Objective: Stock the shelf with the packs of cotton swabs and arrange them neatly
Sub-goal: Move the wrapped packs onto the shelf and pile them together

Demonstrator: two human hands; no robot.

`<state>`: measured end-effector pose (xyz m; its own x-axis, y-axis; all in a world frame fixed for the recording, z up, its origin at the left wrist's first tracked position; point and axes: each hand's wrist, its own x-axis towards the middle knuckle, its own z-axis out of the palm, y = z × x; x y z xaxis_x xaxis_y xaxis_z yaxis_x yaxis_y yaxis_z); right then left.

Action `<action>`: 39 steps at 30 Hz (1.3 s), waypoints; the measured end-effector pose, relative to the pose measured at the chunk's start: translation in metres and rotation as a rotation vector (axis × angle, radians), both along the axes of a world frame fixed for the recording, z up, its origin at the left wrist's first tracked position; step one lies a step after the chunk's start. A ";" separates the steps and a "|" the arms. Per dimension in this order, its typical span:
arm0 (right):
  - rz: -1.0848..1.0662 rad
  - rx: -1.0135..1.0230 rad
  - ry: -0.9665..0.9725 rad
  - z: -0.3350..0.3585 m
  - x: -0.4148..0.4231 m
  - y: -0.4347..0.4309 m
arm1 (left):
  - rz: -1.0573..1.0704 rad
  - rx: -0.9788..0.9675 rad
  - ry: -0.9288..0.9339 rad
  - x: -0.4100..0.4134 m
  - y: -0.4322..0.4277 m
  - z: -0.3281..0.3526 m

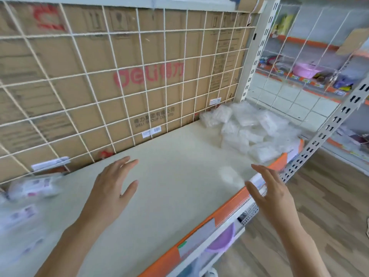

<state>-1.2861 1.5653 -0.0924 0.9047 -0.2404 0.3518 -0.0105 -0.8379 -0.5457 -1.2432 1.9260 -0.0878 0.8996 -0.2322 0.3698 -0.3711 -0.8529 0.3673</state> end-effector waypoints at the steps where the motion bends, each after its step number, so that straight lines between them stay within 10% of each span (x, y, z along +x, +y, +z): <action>1: 0.031 -0.002 -0.016 0.001 -0.003 0.009 | 0.022 0.007 0.002 -0.010 0.010 0.000; 39: 1.369 -0.022 -0.088 0.041 -0.001 0.349 | 1.274 0.003 -0.064 -0.360 0.163 0.019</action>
<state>-1.2872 1.9147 -0.0509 0.3872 0.8249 0.4119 0.8582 -0.1592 -0.4880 -1.6033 2.0894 -0.0685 0.4664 0.7779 0.4211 0.6902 -0.6177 0.3768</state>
